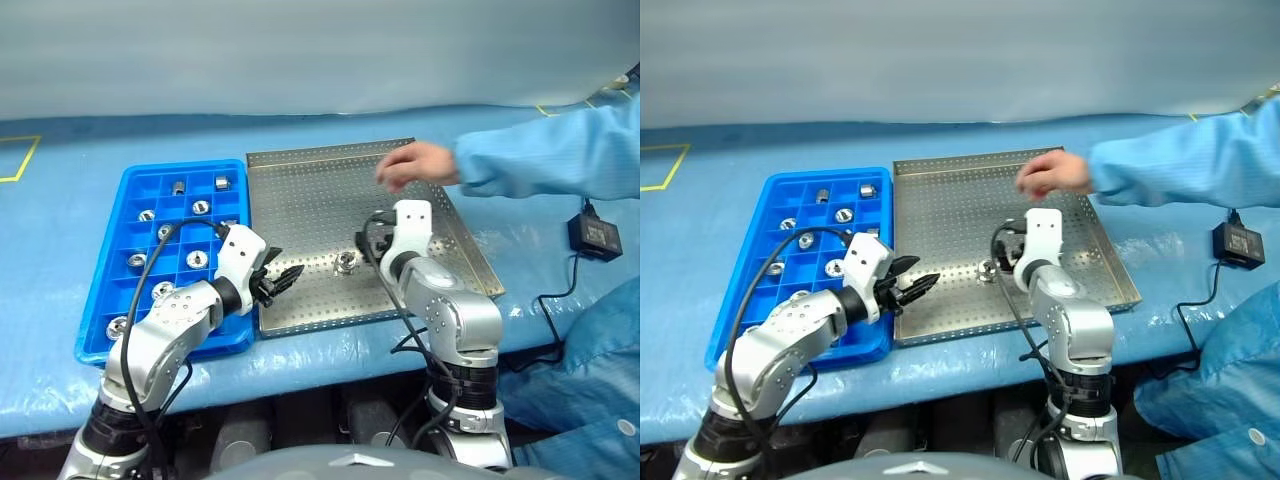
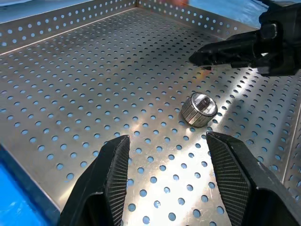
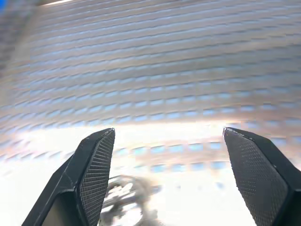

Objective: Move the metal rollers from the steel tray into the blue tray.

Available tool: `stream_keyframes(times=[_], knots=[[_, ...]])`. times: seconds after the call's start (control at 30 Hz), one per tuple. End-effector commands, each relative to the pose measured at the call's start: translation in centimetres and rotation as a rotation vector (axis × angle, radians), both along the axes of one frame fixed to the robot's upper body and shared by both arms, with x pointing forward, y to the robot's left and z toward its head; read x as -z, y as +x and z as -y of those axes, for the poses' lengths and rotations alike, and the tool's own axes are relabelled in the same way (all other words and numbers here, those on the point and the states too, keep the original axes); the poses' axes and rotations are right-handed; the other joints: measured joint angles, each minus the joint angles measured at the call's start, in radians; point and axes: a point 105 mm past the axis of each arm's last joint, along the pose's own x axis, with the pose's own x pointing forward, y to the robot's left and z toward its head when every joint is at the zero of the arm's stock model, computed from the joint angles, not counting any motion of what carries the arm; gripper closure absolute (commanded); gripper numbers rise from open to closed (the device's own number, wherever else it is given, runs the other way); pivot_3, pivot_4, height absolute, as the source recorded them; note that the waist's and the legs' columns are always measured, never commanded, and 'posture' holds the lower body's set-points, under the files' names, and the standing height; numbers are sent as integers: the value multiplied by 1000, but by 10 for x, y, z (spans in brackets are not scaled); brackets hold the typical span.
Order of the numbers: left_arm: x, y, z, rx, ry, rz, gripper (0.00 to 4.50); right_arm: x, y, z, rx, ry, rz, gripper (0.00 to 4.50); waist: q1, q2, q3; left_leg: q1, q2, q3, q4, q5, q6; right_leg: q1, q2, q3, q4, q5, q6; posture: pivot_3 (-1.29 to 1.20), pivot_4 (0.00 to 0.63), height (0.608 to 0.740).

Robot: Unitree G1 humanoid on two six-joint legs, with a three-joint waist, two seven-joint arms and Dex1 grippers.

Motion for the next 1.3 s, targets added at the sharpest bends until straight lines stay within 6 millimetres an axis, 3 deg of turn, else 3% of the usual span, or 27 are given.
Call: stream_keyframes(times=[0.03, 0.27, 0.57, 0.8, 0.87, 1.0, 1.3], knots=[[-15, -2, 1, 5, -6, 60, 1659, -2, -15, -19, -136, -4, -3, 611, 6, 0, 0, 0, 0, 0, 0, 0, 0, 0, 0, 0, 0, 0, 0, -2, 150, 740], [-14, -3, 2, 4, -6, 57, 1659, 18, -17, -13, -127, -69, -66, 611, 22, 0, 0, 0, 0, 0, 1, 0, 0, 0, 0, 0, 0, -2, 2, 5, 150, 740], [-13, -3, -1, -2, 1, 54, 1659, 23, -9, -8, -90, -85, -60, 611, 22, -1, -1, 1, 0, 1, 3, 1, 1, 2, 0, 0, 0, -2, 2, 11, 150, 740], [-12, -4, -6, -16, 6, 55, 1659, 25, -7, -8, -81, -104, -54, 2875, 22, -1, -1, 1, 0, 1, 4, 1, 1, 2, 0, 1, 0, -2, 1, 11, 150, 740], [-12, -4, -9, -27, 8, 54, 1659, 23, -7, -8, -75, -94, -46, 2875, 21, -1, -1, 1, 0, 1, 4, 1, 1, 2, 0, 1, 0, -2, 1, 10, 150, 740], [-12, -5, -13, -32, 12, 53, 1659, 19, -6, -8, -64, -80, -33, 3662, 22, -1, -1, 1, 0, 1, 4, 1, 1, 2, 0, 1, 0, -2, 1, 8, 150, 740], [-16, -5, -23, -53, 42, 60, 1659, 20, -7, -16, -82, -43, -29, 3669, 22, -1, -1, 0, 0, 1, 4, 1, 1, 1, 0, 1, 0, -2, 1, 16, 150, 740]])
